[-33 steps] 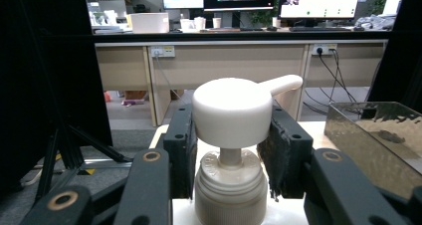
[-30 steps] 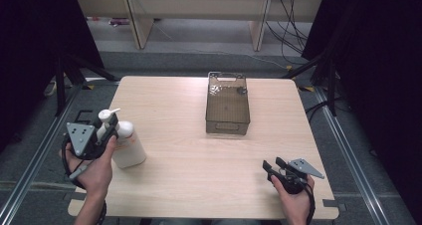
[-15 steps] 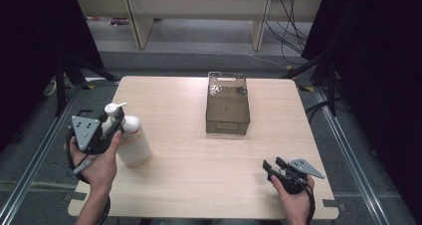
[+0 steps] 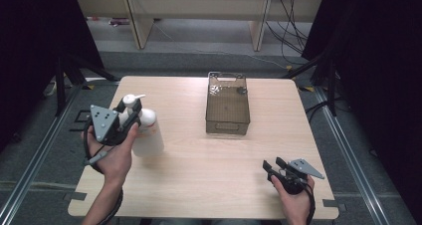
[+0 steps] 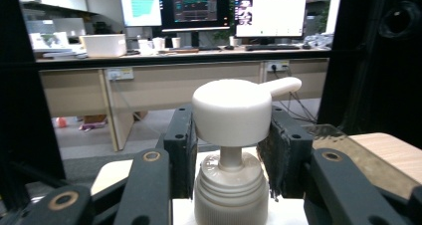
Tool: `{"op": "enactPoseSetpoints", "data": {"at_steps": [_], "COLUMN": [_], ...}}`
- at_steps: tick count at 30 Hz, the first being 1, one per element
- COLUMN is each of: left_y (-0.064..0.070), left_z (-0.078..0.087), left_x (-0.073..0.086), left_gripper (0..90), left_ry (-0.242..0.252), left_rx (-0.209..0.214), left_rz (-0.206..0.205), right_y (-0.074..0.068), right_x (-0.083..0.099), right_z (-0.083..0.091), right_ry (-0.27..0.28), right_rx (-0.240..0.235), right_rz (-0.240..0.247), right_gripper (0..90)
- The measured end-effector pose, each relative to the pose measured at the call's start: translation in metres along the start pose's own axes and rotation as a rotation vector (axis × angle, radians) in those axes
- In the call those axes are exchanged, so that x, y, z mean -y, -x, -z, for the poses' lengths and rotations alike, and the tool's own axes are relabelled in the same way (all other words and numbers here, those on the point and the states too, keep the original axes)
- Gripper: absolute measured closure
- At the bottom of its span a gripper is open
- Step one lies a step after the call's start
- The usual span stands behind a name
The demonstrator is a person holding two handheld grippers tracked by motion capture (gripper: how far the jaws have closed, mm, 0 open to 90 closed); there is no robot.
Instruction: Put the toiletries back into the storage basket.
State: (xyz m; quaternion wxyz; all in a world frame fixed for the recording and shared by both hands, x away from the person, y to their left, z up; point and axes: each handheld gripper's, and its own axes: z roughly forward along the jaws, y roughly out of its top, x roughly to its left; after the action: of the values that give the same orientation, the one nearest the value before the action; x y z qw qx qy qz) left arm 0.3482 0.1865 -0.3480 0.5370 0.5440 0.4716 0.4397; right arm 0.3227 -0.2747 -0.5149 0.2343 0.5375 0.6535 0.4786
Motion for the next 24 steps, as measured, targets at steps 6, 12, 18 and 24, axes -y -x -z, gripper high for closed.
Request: {"op": "enactPoseSetpoints", "data": {"at_steps": [6,12,18,24], "left_y": [0.018,0.033,0.047,0.061], "left_z": [-0.010,-0.019,-0.028,-0.037], "left_x": [-0.006,-0.008,-0.012,-0.017], "left_gripper": [59.5,59.6,59.5,59.5], "left_ry": [0.013,0.012,0.013,0.019], "left_rx": [0.037,0.064,0.089,0.115], "left_rz": [-0.005,-0.005,-0.002,0.011], "right_y": [0.000,0.000,0.000,0.000], "right_x": [0.000,0.000,0.000,0.000], "right_z": [0.000,0.000,0.000,0.000], "right_ry": [-0.005,-0.005,-0.005,-0.007], "right_rx": [-0.006,-0.006,-0.006,0.000], "right_rz": [-0.009,-0.009,-0.010,-0.009], "right_gripper": [42.7,42.7,42.7,42.7]}}
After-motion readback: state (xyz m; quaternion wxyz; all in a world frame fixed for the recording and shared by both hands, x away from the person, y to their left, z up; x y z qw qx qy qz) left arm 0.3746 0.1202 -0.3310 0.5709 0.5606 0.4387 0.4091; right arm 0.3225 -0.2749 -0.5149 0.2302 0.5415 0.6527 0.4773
